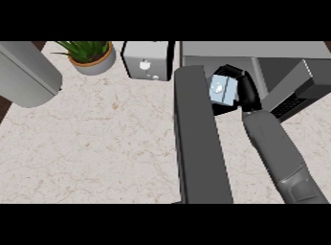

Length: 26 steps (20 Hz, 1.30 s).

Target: Pick up the milk, place it into the microwave and close the microwave

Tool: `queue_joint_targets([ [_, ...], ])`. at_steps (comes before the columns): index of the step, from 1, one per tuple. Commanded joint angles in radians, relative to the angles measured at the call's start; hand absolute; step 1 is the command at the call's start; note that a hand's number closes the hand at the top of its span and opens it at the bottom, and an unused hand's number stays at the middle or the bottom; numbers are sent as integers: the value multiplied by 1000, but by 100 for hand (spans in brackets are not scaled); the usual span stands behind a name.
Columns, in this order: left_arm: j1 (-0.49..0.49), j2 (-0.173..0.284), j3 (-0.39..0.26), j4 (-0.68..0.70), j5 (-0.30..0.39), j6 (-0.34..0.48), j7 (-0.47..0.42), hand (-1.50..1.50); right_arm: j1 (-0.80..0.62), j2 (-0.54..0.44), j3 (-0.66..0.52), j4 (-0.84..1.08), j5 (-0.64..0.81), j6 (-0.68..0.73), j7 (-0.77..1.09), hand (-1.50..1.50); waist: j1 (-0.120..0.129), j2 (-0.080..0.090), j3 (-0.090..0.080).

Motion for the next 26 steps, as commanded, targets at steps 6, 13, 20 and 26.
queue_joint_targets([
  [6, -28, 56, 19, 7, 54, 1, 30, -150, -223, 30, -62, 323, 71, -220, -33, 150, 41, 15, 2],
  [13, -74, 24, -33, 26, -5, 15, 22, -150, -322, -75, -110, 428, 70, -265, -15, 150, 67, 34, 3],
  [20, -106, 32, -53, 33, -29, 11, 19, -150, -322, -100, -80, 464, 139, -458, -94, 150, 89, 49, 4],
  [26, -128, 19, -84, 49, -50, 3, 12, -150, -342, -139, -62, 531, 176, -500, -59, 150, 111, 61, 4],
])
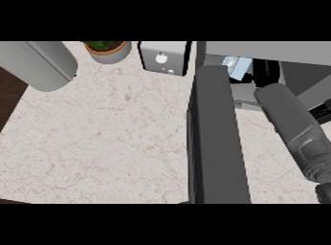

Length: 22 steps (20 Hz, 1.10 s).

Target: Pick up the milk, place it into the microwave and close the microwave

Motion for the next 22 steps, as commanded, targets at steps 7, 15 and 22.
queue_joint_targets([
  [7, -18, 13, -7, 24, -33, -16, -17, -150, 16, -93, 35, 143, 66, -270, 203, -150, 36, 20, -1],
  [15, -40, 8, -53, 55, -103, -34, -26, -150, -26, -39, 40, 74, 67, -84, 83, -150, 26, 13, 3],
  [22, -31, 11, -81, 93, -102, -92, -51, -150, 11, -22, -16, 47, 8, 45, -10, -150, 12, 9, 4],
])
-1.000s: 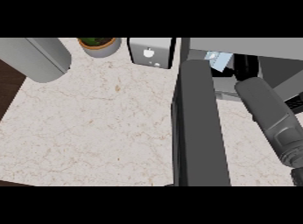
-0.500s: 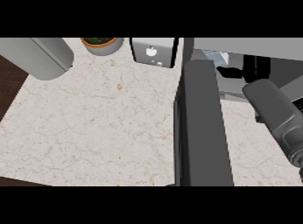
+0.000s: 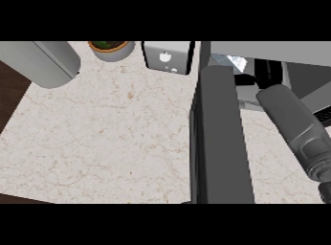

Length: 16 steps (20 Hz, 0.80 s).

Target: Pick up the milk, place it into the microwave and close the microwave

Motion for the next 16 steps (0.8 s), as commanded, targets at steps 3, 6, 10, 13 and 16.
queue_joint_targets([
  [3, -23, -31, -77, 23, -52, -41, -27, -150, -15, 38, -51, -20, -54, 128, -50, -150, -24, -4, -1],
  [6, -30, -10, -84, 21, -17, -57, -8, -150, 6, 13, -83, -28, -89, 235, -101, -150, -40, -16, 0],
  [10, -32, -24, -101, 39, -33, -74, -30, -150, 10, 31, -137, -29, -146, 323, -119, -150, -51, -25, -1],
  [13, -27, -11, -104, 28, -9, -86, -18, -150, 71, 48, -176, -28, -187, 398, -182, -150, -60, -30, -1],
  [16, 6, -66, -157, 6, -52, -92, -29, -150, 127, 51, -201, -26, -213, 448, -235, -150, -72, -38, -2],
])
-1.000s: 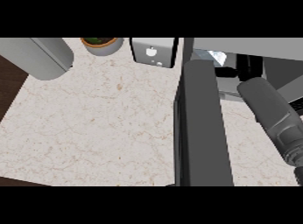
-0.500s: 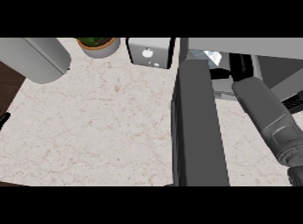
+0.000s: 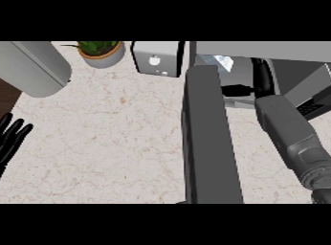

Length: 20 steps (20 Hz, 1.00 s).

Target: Pick up the milk, place it into the microwave and close the microwave

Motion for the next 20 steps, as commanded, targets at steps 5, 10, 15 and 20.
queue_joint_targets([
  [5, -10, -38, -82, -5, -22, -9, 13, 150, 95, 43, -61, 11, -73, 221, -69, -150, -37, -19, -2],
  [10, -22, -87, -161, -24, -74, 32, 51, 150, 185, 65, -68, -7, -92, 350, -144, -150, -54, -26, -3],
  [15, 20, -89, -285, -117, -42, 110, 160, 150, 250, 44, -59, -68, -108, 415, -114, -150, -73, -38, -4],
  [20, -27, -89, -345, -108, -84, 151, 188, 150, 387, 61, -12, -190, -103, 439, -131, -150, -97, -47, -5],
])
